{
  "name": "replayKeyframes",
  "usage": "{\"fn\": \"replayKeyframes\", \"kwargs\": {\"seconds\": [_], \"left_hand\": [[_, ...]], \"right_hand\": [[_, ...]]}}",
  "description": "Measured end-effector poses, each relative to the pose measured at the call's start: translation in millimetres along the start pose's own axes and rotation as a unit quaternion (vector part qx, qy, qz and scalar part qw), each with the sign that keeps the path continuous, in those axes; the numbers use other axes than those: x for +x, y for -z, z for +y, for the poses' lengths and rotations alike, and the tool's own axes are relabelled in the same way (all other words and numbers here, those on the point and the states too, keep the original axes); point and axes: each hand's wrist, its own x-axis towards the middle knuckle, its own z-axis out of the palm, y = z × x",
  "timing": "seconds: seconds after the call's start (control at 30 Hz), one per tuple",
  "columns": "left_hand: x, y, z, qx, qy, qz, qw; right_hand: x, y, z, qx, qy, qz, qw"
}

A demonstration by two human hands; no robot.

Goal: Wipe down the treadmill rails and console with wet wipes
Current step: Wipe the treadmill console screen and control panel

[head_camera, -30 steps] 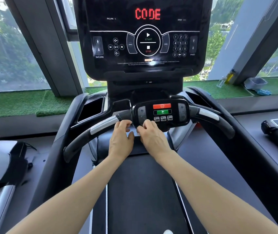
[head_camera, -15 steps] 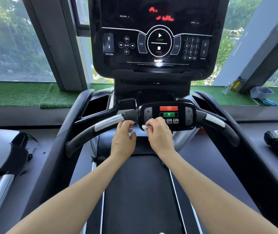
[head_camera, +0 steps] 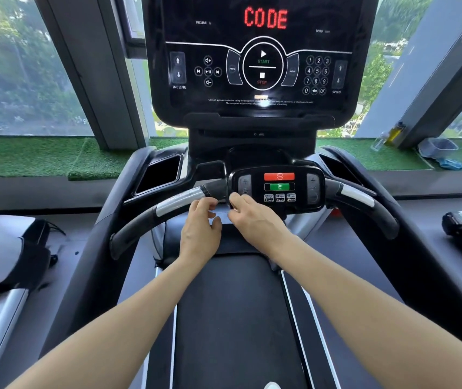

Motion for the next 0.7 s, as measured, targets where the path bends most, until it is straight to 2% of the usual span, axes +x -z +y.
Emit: {"fn": "replayKeyframes", "kwargs": {"seconds": [0.1, 0.23, 0.3, 0.33, 0.37, 0.4, 0.47, 0.5, 0.53, 0.57, 0.6, 0.63, 0.7], "left_hand": [[-1, -4, 2, 0.006, -0.01, 0.002, 1.0], [-4, -11, 7, 0.004, -0.009, 0.002, 1.0], [-10, -13, 10, -0.013, -0.014, 0.021, 1.0], [-13, -14, 13, -0.027, -0.019, 0.029, 0.999], [-16, -16, 16, -0.043, -0.026, 0.026, 0.998], [-19, -19, 20, -0.063, -0.034, 0.01, 0.997], [-23, -24, 29, -0.095, -0.046, -0.044, 0.993], [-24, -25, 33, -0.103, -0.046, -0.07, 0.991], [-24, -26, 35, -0.109, -0.041, -0.089, 0.989], [-24, -26, 37, -0.112, -0.034, -0.096, 0.988], [-22, -26, 37, -0.115, -0.019, -0.094, 0.989], [-20, -25, 37, -0.118, 0.001, -0.083, 0.99], [-16, -24, 35, -0.123, 0.059, -0.041, 0.99]], "right_hand": [[-24, -10, 20, 0.002, -0.016, 0.0, 1.0], [-44, -13, 37, 0.048, -0.09, 0.018, 0.995], [-51, -10, 37, 0.146, -0.177, 0.018, 0.973], [-53, -7, 35, 0.218, -0.231, 0.013, 0.948], [-54, -3, 32, 0.31, -0.288, 0.0, 0.906], [-54, -1, 29, 0.41, -0.342, -0.015, 0.846], [-50, 4, 20, 0.605, -0.414, -0.026, 0.68], [-49, 4, 17, 0.664, -0.434, -0.025, 0.609], [-48, 4, 16, 0.69, -0.444, -0.022, 0.57], [-48, 4, 14, 0.699, -0.448, -0.023, 0.557], [-48, 3, 13, 0.69, -0.445, -0.022, 0.571], [-48, 2, 14, 0.657, -0.438, -0.017, 0.613], [-48, 2, 13, 0.555, -0.395, 0.01, 0.732]]}}
